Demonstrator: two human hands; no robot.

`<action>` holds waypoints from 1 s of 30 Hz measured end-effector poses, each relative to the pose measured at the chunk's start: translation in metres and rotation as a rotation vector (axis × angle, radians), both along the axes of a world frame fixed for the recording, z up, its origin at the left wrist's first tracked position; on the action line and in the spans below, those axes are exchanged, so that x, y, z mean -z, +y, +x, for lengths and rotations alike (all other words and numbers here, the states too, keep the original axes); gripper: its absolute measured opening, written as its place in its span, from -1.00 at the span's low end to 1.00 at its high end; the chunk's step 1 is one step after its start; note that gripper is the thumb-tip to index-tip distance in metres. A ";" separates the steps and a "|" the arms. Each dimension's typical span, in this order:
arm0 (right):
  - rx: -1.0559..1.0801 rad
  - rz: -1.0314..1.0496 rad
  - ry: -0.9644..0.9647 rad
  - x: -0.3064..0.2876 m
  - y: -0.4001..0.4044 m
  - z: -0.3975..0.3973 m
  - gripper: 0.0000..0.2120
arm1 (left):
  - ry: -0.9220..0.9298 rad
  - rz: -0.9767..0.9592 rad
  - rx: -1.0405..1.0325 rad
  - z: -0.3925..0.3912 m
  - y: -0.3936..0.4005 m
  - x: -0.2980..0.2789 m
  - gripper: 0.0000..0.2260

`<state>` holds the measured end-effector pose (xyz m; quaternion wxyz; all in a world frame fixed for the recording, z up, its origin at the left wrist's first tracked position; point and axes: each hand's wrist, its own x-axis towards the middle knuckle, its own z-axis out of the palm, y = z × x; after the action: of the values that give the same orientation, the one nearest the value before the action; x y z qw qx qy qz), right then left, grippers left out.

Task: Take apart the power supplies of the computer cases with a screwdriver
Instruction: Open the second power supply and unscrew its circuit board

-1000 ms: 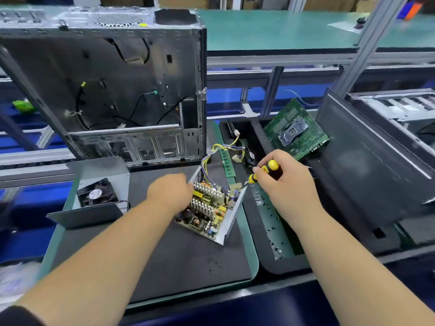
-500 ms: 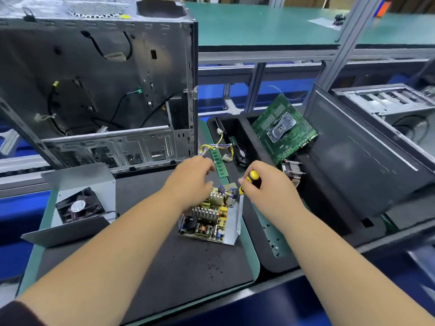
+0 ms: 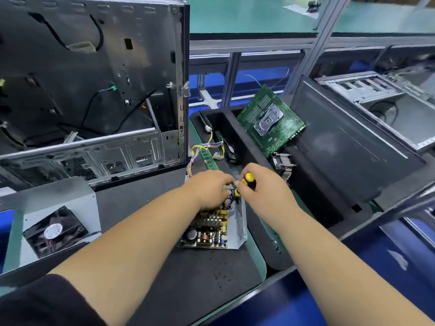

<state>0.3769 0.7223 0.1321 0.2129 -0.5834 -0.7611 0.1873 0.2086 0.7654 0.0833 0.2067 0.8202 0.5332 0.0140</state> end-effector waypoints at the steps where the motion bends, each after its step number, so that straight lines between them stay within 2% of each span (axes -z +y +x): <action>1: -0.005 0.004 -0.014 0.001 0.001 -0.001 -0.87 | 0.006 -0.004 0.006 0.000 0.001 0.001 -0.70; 14: -0.037 0.014 -0.087 0.009 0.007 -0.002 -0.89 | 0.000 -0.009 -0.024 -0.001 0.001 0.009 -0.78; 30: -0.098 0.021 -0.160 0.003 0.007 -0.004 -0.87 | 0.010 0.018 -0.035 -0.001 0.001 0.011 -0.78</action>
<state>0.3729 0.7293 0.1293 0.1480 -0.5563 -0.8051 0.1425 0.2079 0.7664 0.0723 0.1963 0.8128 0.5482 0.0180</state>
